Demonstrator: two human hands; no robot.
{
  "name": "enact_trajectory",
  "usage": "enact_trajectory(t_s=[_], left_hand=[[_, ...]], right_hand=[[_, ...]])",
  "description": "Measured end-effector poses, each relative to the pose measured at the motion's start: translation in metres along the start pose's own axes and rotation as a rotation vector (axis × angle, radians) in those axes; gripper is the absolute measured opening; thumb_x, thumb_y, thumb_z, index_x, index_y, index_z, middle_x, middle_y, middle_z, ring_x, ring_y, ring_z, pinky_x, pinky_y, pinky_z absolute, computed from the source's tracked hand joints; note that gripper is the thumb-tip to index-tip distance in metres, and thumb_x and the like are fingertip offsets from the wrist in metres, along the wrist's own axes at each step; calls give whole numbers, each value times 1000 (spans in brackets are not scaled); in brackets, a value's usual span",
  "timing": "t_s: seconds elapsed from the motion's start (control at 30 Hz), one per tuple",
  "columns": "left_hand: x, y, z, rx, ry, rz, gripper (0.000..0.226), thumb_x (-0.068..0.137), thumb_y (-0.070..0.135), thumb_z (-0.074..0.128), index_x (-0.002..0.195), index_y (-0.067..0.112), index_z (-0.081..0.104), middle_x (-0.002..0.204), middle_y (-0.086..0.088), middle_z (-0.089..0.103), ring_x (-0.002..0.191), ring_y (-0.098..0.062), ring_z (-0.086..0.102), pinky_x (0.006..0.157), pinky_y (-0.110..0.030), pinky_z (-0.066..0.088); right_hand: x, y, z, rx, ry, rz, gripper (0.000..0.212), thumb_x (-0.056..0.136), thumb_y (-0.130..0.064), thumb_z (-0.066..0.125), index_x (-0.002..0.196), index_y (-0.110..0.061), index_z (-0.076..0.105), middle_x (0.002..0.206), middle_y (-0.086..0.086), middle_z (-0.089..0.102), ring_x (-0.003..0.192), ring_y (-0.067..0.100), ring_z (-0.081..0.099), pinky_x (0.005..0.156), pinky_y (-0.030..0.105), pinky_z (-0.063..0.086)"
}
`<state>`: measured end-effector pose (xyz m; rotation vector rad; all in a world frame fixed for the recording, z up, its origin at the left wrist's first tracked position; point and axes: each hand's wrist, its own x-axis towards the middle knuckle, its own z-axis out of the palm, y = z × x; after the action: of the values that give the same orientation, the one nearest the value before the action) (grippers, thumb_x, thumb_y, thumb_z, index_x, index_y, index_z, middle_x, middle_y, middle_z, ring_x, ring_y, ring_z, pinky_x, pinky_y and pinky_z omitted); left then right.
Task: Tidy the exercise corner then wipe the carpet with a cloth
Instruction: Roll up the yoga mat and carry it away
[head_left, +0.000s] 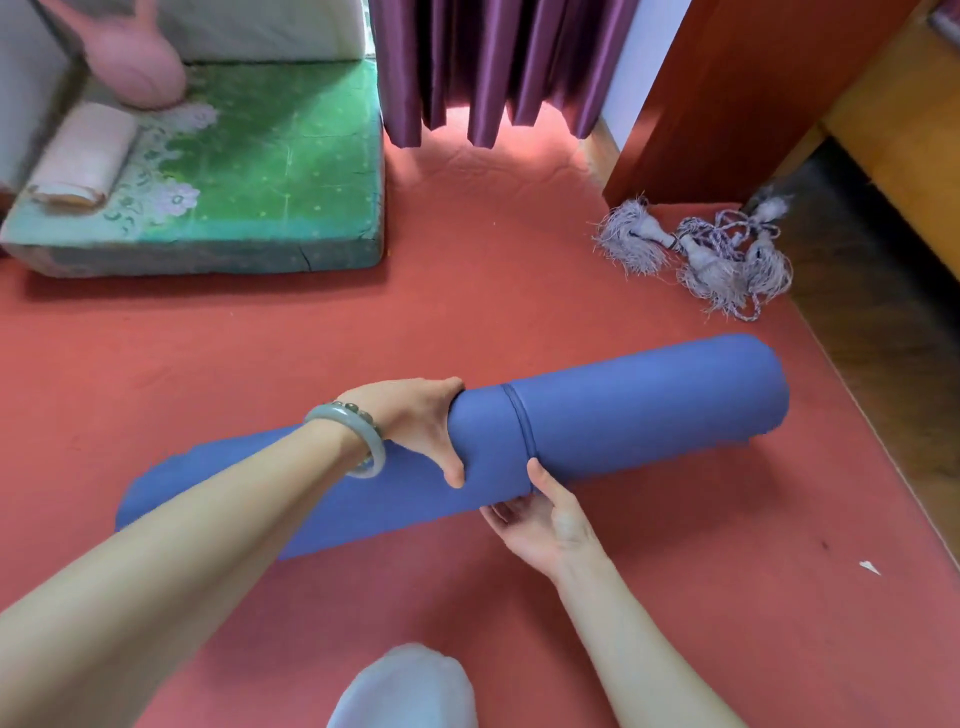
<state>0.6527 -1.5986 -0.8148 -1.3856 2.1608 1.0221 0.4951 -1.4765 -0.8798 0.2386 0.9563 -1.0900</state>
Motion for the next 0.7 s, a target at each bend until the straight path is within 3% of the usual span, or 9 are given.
enact_trajectory(t_s=[0.1,0.17,0.23,0.3,0.37,0.47,0.57,0.7], left_hand=[[-56,-16,-24,-201,-6,-85,66,42,58,77,95,35,45,94,14,60,88,-12,59,81,-38,50],[-100,-24,-44,-360,14,-105,64,44,52,80,97,36,48,98,13,62,91,-10,61,83,-39,51],[-146,-25,-67,-506,42,-109,70,42,49,81,103,37,50,101,13,65,94,-10,64,85,-41,52],[-192,-19,-94,-626,68,-116,74,40,46,82,107,37,51,104,11,66,95,-11,65,86,-43,53],[-237,-11,-122,-736,81,-113,75,42,42,82,110,34,53,106,10,67,96,-12,66,87,-44,53],[-300,2,-164,-847,78,-96,76,44,38,84,114,33,54,108,10,68,99,-12,66,89,-43,53],[-353,7,-202,-908,66,-112,76,46,36,85,115,30,53,109,7,68,101,-13,66,90,-43,52],[-400,-1,-248,-980,36,-129,74,51,32,85,118,27,53,112,4,68,102,-15,66,91,-44,52]], right_hand=[[-26,-9,31,-220,-79,56,76,27,-25,92,95,-22,58,73,-5,66,97,18,56,95,40,37],[-52,-15,67,-326,-131,29,64,41,-28,83,99,-26,56,83,-10,69,103,14,55,103,44,34],[-87,-18,110,-378,-212,-8,70,50,-28,82,115,-25,55,104,-7,68,106,15,58,105,49,37],[-125,-20,156,-398,-244,-24,84,52,-30,84,128,-22,50,115,-2,65,105,18,60,96,50,47],[-165,-26,199,-438,-243,-35,88,54,-33,83,133,-24,45,111,-3,66,93,14,64,81,44,54],[-218,-36,254,-500,-253,-15,93,50,-37,86,133,-27,45,111,-6,68,90,13,66,70,35,54],[-263,-40,301,-514,-271,37,83,56,-34,82,131,-23,46,92,-9,69,72,8,65,61,30,53],[-296,-36,364,-565,-237,112,96,49,-40,87,133,-27,44,126,2,63,117,27,58,73,36,54]])
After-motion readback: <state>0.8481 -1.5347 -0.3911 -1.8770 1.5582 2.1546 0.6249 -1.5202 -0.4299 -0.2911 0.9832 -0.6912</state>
